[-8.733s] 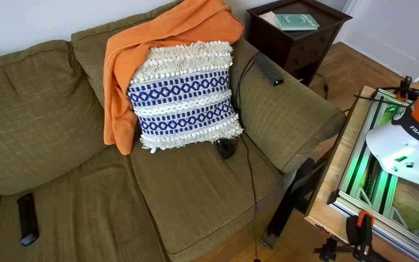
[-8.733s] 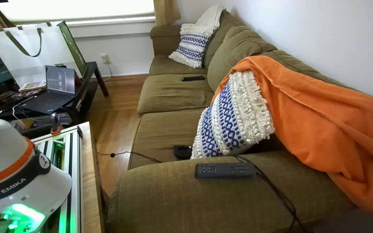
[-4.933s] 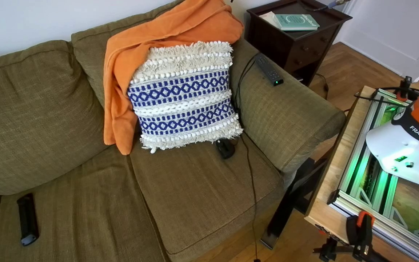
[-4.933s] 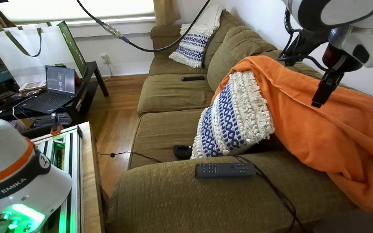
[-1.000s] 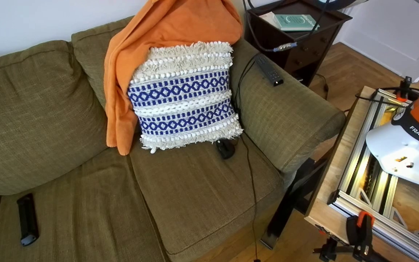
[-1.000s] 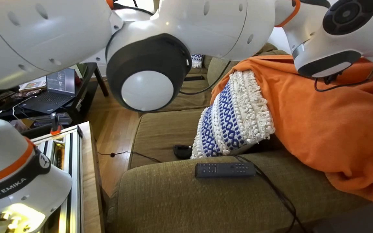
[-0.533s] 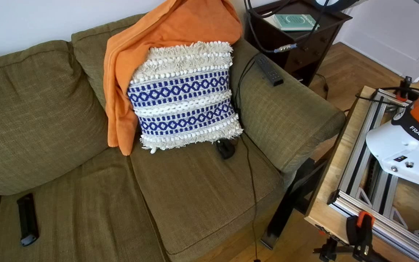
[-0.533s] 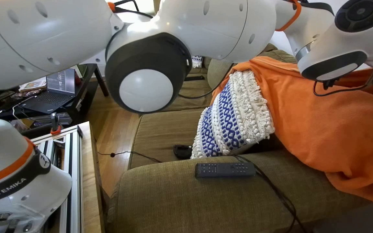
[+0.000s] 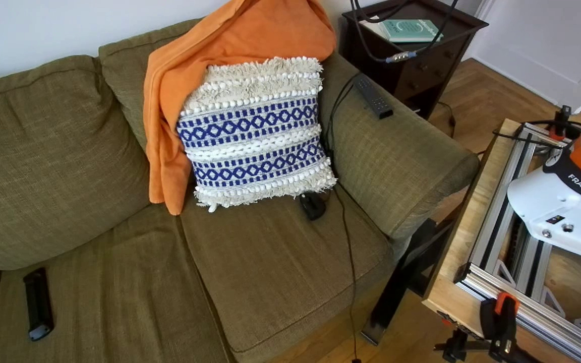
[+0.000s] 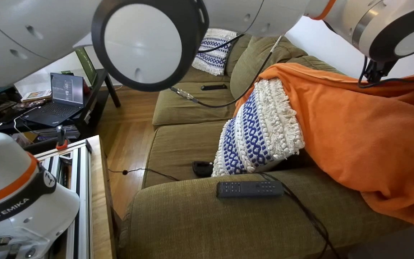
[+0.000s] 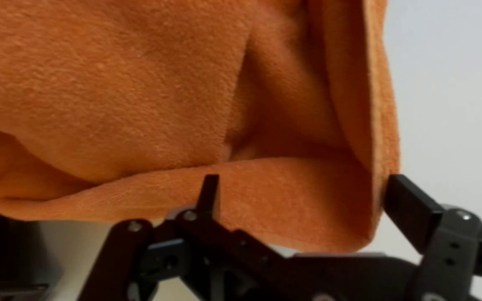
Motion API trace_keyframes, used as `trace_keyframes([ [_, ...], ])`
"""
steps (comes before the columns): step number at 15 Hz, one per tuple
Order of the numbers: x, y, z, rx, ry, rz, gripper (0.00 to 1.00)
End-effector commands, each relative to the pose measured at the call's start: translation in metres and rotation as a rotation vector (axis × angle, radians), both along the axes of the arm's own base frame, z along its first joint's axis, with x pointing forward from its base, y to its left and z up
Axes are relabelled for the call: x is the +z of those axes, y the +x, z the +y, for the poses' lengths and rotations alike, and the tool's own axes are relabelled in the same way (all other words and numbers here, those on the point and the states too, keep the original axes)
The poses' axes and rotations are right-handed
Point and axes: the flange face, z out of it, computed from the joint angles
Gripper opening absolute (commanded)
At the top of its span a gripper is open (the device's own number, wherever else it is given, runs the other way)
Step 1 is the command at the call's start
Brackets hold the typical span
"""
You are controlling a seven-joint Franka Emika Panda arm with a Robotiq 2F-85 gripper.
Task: Pull the orange cloth slightly to the right
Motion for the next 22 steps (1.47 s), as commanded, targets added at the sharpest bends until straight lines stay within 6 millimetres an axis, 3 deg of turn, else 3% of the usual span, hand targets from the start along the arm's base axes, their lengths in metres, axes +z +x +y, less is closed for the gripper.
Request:
trace_keyframes([
  [1,0.010,-0.014,0.006,0.002,0.021,0.197,1.00],
  [3,0.019,-0.024,0.012,0.044,0.057,0.294,1.00],
  [9,0.028,-0.074,0.002,0.062,0.138,0.589,1.00],
  [13,0.031,-0.096,0.004,0.233,0.121,0.583,1.00],
  [19,0.054,-0.131,0.032,0.561,0.124,0.498,1.00],
  [22,0.066,-0.162,0.051,0.702,0.182,0.499,1.00],
])
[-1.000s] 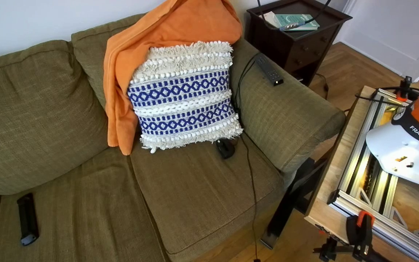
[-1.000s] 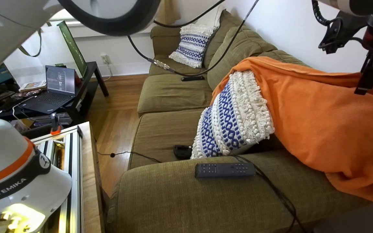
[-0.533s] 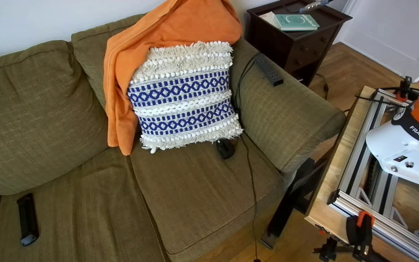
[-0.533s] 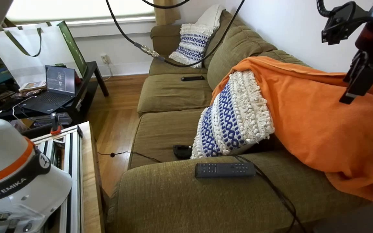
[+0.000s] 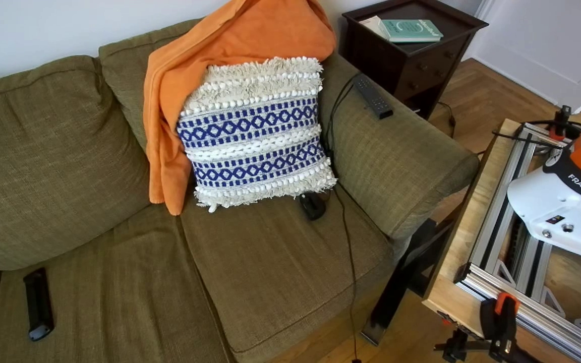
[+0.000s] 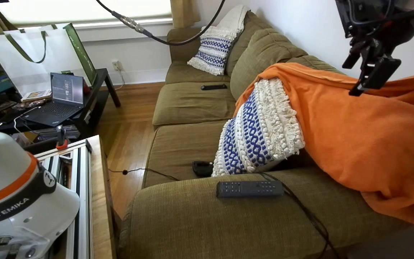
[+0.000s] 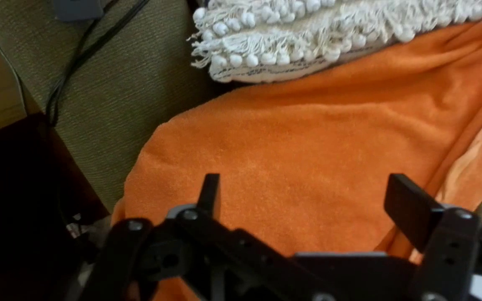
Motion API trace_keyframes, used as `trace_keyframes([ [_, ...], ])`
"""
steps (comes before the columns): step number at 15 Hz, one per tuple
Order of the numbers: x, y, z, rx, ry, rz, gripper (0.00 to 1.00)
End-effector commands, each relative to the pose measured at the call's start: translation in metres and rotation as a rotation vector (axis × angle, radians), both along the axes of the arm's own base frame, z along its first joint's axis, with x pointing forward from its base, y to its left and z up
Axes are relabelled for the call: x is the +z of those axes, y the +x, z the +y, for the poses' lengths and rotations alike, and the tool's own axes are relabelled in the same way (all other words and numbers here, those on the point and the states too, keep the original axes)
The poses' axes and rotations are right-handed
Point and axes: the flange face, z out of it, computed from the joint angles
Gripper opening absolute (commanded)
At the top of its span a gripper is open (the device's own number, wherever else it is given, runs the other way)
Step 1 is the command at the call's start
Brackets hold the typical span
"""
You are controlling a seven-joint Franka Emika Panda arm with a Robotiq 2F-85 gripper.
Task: Pull the orange cloth slightly to the right
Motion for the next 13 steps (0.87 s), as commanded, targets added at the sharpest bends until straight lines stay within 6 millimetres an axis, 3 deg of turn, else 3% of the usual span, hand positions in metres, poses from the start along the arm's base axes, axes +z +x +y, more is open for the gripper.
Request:
trace_keyframes([
  [1,0.011,-0.052,0.020,0.144,0.111,0.007,1.00],
  [6,0.021,-0.128,0.039,0.382,0.221,0.052,1.00],
  [7,0.017,-0.087,0.033,0.312,0.170,0.063,1.00],
  [8,0.021,-0.096,0.033,0.322,0.174,0.063,1.00],
  [13,0.019,-0.091,0.035,0.324,0.172,0.062,1.00],
])
